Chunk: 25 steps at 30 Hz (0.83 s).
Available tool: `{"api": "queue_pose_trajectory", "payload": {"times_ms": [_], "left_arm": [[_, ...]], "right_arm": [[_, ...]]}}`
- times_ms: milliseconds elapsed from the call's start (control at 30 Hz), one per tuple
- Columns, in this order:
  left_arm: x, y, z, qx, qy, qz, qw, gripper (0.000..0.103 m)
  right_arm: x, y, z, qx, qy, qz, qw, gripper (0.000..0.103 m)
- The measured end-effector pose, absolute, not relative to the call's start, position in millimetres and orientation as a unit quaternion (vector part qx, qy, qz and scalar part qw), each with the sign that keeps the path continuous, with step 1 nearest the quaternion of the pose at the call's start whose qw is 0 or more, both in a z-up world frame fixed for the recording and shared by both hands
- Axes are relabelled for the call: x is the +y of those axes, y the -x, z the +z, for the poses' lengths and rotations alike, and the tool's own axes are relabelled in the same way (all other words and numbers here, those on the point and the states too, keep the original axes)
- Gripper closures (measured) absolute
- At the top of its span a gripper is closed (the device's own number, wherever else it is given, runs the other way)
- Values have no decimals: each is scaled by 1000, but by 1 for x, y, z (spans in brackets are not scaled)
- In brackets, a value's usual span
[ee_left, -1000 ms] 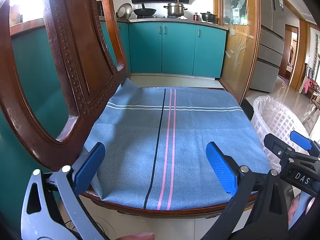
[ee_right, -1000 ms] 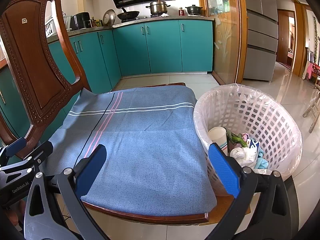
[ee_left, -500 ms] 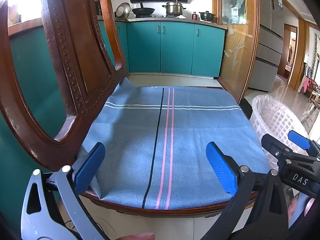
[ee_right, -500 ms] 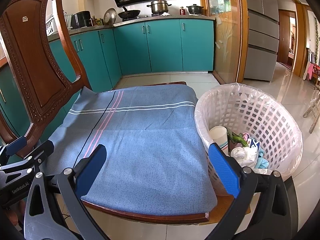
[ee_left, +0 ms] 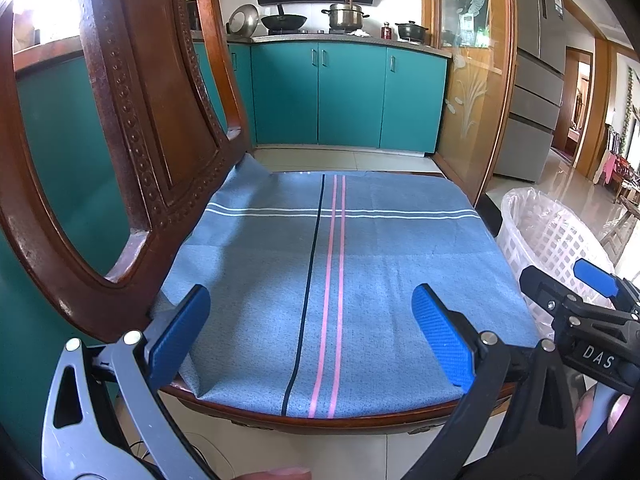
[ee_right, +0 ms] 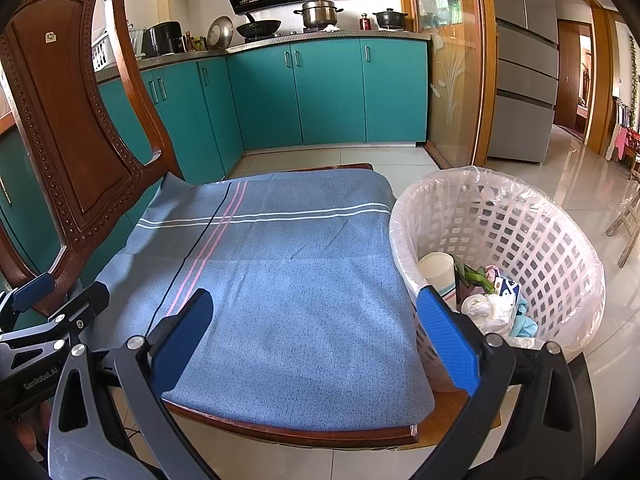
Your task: Collect trash
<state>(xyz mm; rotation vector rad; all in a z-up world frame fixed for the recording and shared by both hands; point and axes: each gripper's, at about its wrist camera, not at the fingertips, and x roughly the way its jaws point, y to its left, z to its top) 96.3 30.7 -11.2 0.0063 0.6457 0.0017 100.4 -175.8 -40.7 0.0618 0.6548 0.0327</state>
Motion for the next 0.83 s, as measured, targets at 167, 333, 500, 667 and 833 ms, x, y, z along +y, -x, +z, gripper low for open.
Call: {"api": "queue_pose_trajectory", "payload": {"times_ms": [167,333,500,667,833], "left_arm": [[31,-96,-11,318,-4,1,948,3],[31,-96,-11,316,-1,-1,949,3],[32,-96,-13,316,-2,-2,949,3],[31,-97,-13,316,-3,-7,949,3],[32,-98,-15,319,-2,-7,948,3]], "right_arm": [[-176,-101,-41,321,-30,16,946,4],[-176,-100,-41,322,-30,16,946,4],[-175,-101,-41,322,-30,16,946,4],[-175,-100,-41,322,-30,16,946,4],[-175,-100,-41,322,-30,17,946,4]]}}
